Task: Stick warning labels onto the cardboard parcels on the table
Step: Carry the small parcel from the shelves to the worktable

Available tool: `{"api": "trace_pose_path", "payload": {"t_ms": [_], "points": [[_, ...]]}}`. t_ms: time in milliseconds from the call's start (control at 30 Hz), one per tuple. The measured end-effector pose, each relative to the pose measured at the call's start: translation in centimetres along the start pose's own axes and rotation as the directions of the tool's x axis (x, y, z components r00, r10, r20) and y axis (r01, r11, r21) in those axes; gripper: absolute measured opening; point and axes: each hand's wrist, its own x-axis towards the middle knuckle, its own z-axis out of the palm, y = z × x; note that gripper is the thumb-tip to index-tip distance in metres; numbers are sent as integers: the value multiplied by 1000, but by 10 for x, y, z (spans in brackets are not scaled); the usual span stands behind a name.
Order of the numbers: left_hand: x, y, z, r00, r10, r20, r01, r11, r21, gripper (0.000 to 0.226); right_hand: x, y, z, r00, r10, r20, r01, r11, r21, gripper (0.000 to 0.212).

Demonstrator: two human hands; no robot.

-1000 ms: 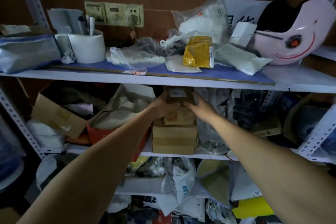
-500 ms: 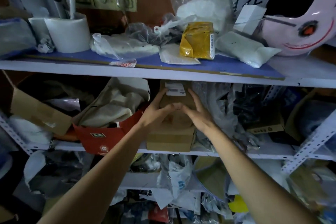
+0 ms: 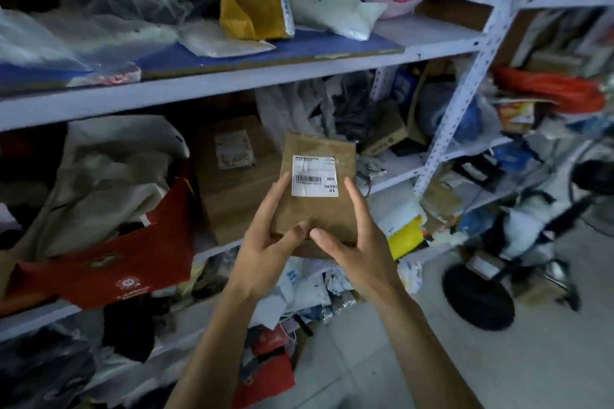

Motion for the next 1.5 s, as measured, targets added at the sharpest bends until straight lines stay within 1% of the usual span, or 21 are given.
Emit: {"api": "trace_pose_path", "payload": {"t_ms": [100,233,333,433,567,700,900,967,1067,1167,1367,1500], "points": [[-9,-2,31,990,-14,141,22,998,-53,66,-32,11,-20,989,68,-131,-66,998,22,93],[-16,-8,84,946,-34,321,72,992,-107,65,-76,22,-63,946,133,-297,-136,991,9,94],[-24,0,134,903,-19,429,73,991,-109,65,-109,25,-101,888,169,-427,-179,984,16,95],[-30,9,188,862,45,504,5,995,-96,65,-143,28,-141,827,183,-531,-216,976,1,94],[-44,23,264,767,104,633,-72,994,-76,68,-193,30,-197,724,185,-665,-267,963,-23,95],[-74,43,336,680,152,718,-41,985,-170,65,-243,32,-249,604,170,-778,-301,953,-25,93],[-115,61,425,571,186,800,-29,978,-207,67,-310,45,-313,489,143,-860,-342,939,-39,95],[-128,64,449,529,206,823,-48,976,-213,68,-331,48,-329,459,141,-877,-367,929,-42,96],[-149,64,486,445,236,864,-74,971,-228,67,-366,56,-349,396,150,-906,-410,912,-28,98],[-169,58,525,358,221,907,-52,975,-217,68,-398,68,-365,307,181,-935,-443,896,28,99],[-195,47,614,144,175,974,11,984,-179,70,-444,97,-406,119,219,-968,-494,859,134,99],[-201,41,684,12,188,982,44,981,-188,68,-463,115,-445,-2,243,-970,-516,831,209,99]]}}
